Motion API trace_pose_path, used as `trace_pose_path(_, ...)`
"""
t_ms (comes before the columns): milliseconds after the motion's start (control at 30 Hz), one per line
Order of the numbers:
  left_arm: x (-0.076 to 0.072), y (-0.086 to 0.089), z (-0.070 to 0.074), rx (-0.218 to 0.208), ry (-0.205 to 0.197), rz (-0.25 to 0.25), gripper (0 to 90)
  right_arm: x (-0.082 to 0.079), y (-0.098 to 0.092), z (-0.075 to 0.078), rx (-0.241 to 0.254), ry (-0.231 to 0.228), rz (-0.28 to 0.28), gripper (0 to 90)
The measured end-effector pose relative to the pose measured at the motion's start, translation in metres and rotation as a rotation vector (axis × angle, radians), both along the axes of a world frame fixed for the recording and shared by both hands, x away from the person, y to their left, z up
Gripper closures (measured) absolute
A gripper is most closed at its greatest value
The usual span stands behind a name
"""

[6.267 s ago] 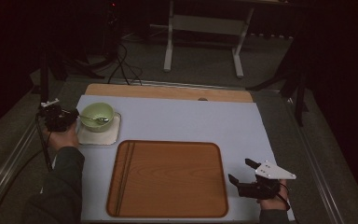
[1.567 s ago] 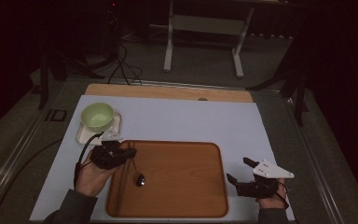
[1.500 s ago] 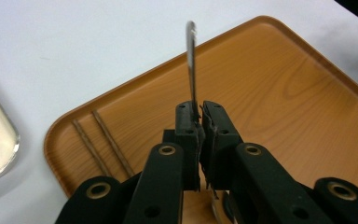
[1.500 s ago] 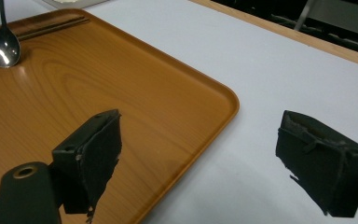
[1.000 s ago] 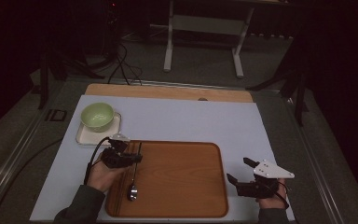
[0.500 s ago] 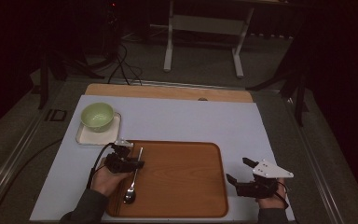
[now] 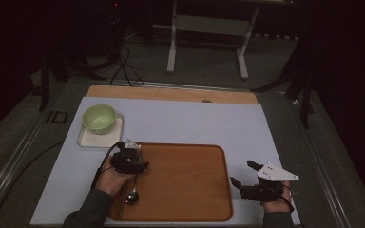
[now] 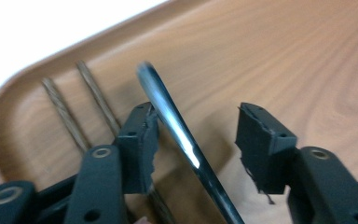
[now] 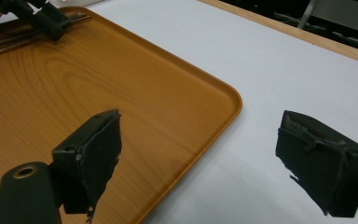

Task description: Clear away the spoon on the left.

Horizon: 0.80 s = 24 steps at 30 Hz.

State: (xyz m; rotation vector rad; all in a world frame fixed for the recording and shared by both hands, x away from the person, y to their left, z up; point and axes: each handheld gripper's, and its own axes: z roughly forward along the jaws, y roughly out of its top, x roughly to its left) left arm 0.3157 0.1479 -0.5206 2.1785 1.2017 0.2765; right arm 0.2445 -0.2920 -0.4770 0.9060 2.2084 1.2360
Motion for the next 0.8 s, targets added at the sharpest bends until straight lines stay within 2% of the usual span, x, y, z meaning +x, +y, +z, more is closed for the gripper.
trace_pose_path(33,0.003,-0.001,0.000,-0.001,-0.015,-0.004,46.2,0.000,0.000,0.000,0.001,0.001,0.000,13.8)
trace_pose_path(133,0.007,-0.001,0.000,0.010,-0.022,0.004,44.8,0.000,0.000,0.000,0.001,0.001,0.001,13.8)
trace_pose_path(233,0.011,0.001,0.001,-0.004,-0.033,0.033,43.8,0.000,0.000,0.000,0.004,0.001,0.000,13.8)
trace_pose_path(533,0.012,0.008,0.008,-0.031,-0.054,0.056,44.0,0.000,0.000,0.000,0.004,0.001,0.000,13.8)
trace_pose_path(667,0.012,0.011,0.013,-0.034,-0.073,0.067,44.3,0.000,0.000,0.000,0.003,0.000,0.000,13.8)
trace_pose_path(700,0.012,0.012,0.016,-0.031,-0.091,0.074,44.3,0.000,0.000,0.001,0.001,0.000,0.000,13.8)
trace_pose_path(800,0.012,0.014,0.018,-0.033,-0.098,0.079,44.2,0.000,0.000,0.001,0.005,-0.001,0.000,13.8)
